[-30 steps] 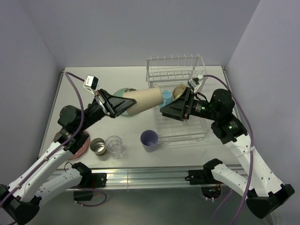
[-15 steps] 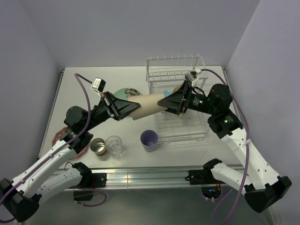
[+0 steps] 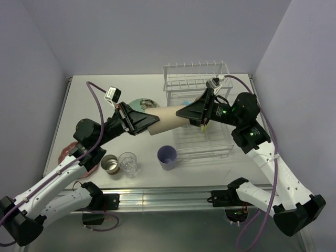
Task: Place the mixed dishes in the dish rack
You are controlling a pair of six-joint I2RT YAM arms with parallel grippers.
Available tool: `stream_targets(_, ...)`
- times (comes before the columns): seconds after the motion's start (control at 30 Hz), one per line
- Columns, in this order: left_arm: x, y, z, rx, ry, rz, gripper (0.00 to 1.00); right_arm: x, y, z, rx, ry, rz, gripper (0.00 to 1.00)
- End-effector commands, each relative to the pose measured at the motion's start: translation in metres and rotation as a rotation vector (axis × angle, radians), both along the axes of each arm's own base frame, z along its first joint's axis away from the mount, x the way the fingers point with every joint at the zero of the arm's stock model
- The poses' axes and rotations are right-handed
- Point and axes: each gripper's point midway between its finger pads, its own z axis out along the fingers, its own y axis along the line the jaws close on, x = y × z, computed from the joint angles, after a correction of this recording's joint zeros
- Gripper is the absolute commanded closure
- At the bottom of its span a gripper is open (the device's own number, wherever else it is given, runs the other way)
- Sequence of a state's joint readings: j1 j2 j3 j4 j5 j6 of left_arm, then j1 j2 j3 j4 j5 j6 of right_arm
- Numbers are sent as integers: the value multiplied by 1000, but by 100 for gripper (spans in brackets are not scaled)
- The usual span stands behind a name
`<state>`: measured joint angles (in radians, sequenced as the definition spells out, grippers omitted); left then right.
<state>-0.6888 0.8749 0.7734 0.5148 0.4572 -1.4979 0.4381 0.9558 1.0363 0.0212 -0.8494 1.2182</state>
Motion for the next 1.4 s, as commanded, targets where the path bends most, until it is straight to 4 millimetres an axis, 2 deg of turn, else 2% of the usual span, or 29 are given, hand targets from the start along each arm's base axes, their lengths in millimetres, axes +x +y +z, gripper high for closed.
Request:
stream_targets(0.0,0,-9,-9,62,29,-32,78,-24,-5,30,44,-105,34,100)
stream_targets(0.03,5,-10,-9,84,39,-16,51,-27,-8,31,33,-122,20,100)
stream_targets(0.07,11,-11,-26,158,78,6,40,-23,-11,23,-24,-116,-23,100)
stream_targets(0.1,14,-10,-31,195,97,26,1,-20,-14,19,-54,-121,-52,100)
stream_targets(0.13,20,-5,-29,230,78,65,1,-17,-16,15,-89,-125,-77,100)
stream_targets(0.17,27,-1,-54,327,165,106,1,-11,-22,7,-153,-126,-130,100)
stream_targets(0.2,32,6,-63,380,198,151,1,-7,-26,1,-187,-123,-160,100)
stream_targets(0.23,36,15,-59,422,178,205,1,-2,-30,-7,-239,-139,-188,100)
stream_targets(0.27,44,31,-82,522,262,297,1,-3,-36,-17,-297,-102,-211,100)
stream_targets(0.3,47,42,-91,575,293,355,1,9,-43,-26,-352,-90,-279,100)
stream_targets(0.33,49,54,-89,610,312,415,1,14,-51,-35,-420,-108,-313,100)
stream_targets(0.37,56,69,-98,663,350,503,1,13,-62,-46,-497,-73,-343,100)
stream_targets(0.4,48,77,-117,744,407,500,1,28,-77,-58,-590,-56,-439,100)
stream_targets(0.47,45,81,-129,802,422,493,4,31,-104,-78,-771,-42,-501,100)
stream_targets(0.5,45,81,-143,842,444,482,10,42,-123,-88,-870,-30,-588,100)
stream_targets(0.57,40,73,-157,870,457,421,16,45,-146,-96,-1003,-35,-640,100)
stream_targets(0.63,30,55,-175,890,472,313,24,51,-166,-102,-1114,-33,-699,100)
stream_targets(0.77,19,32,-200,993,472,237,27,60,-176,-116,-1204,-22,-722,100)
stream_targets(1.0,6,7,-220,1107,432,142,31,74,-184,-142,-1303,1,-744,100)
stream_targets(1.2,2,1,-237,1186,420,112,32,85,-190,-167,-1381,27,-754,100)
stream_targets(1.37,3,4,-245,1237,416,115,32,99,-190,-185,-1421,45,-766,100)
